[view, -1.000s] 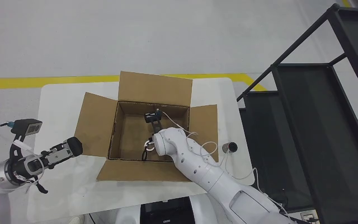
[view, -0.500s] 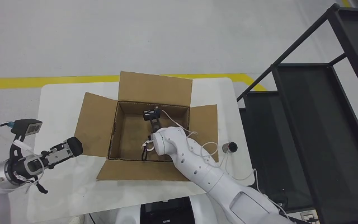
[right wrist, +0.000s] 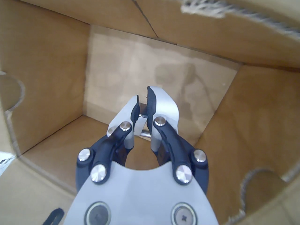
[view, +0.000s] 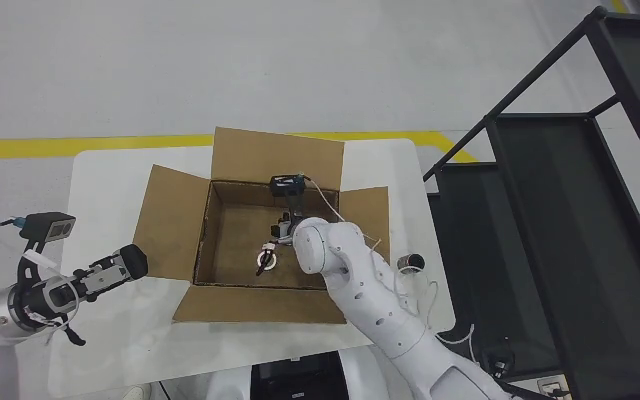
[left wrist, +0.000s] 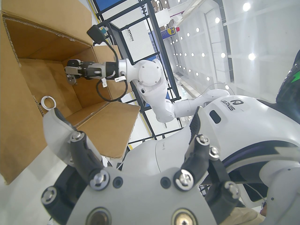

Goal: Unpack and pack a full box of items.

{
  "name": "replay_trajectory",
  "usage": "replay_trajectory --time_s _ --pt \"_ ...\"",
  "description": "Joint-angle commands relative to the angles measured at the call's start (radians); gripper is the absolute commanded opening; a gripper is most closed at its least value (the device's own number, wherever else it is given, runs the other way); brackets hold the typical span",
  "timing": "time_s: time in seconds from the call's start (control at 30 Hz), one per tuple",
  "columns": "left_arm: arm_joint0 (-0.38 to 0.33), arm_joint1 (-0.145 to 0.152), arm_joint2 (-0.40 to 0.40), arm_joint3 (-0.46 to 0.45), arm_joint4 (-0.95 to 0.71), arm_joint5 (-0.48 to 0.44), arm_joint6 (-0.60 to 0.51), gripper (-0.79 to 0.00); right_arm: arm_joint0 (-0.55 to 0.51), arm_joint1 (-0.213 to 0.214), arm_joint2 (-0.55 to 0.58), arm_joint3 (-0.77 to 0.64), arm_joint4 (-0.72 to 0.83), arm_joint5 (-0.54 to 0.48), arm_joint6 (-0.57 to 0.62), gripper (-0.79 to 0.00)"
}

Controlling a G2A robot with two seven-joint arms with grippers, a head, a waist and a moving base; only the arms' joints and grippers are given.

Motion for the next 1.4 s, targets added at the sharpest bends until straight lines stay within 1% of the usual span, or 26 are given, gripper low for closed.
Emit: replay_trajectory --time_s 0.0,0.13,0.3,0.6,0.7,0.9,1.03,1.2,1.37 --pt "0.000 0.000 0.000 0.000 0.000 0.000 0.000 0.000 -0.031 0.010 0.026 -0.102 -0.008 -0.027 0.055 -0.785" --pt "0.000 0.000 0.000 0.000 0.000 0.000 0.000 0.000 -0.080 0.028 0.077 -0.270 -0.051 -0.067 0.157 -0.785" --pt "0.000 0.000 0.000 0.000 0.000 0.000 0.000 0.000 -0.122 0.043 0.145 -0.442 -0.085 -0.081 0.251 -0.785" --pt "0.000 0.000 0.000 0.000 0.000 0.000 0.000 0.000 -0.197 0.061 0.291 -0.661 -0.197 -0.033 0.337 -0.785" --pt "0.000 0.000 0.000 0.000 0.000 0.000 0.000 0.000 -0.241 0.062 0.345 -0.701 -0.230 -0.020 0.328 -0.785" --pt "0.000 0.000 0.000 0.000 0.000 0.000 0.000 0.000 -0.327 0.057 0.476 -0.713 -0.222 0.022 0.286 -0.785" --pt "0.000 0.000 0.000 0.000 0.000 0.000 0.000 0.000 -0.407 0.049 0.546 -0.713 -0.209 0.054 0.254 -0.785" --pt "0.000 0.000 0.000 0.000 0.000 0.000 0.000 0.000 -0.481 0.035 0.589 -0.694 -0.174 0.108 0.200 -0.785" --pt "0.000 0.000 0.000 0.000 0.000 0.000 0.000 0.000 -0.516 0.024 0.581 -0.597 -0.156 0.149 0.159 -0.785"
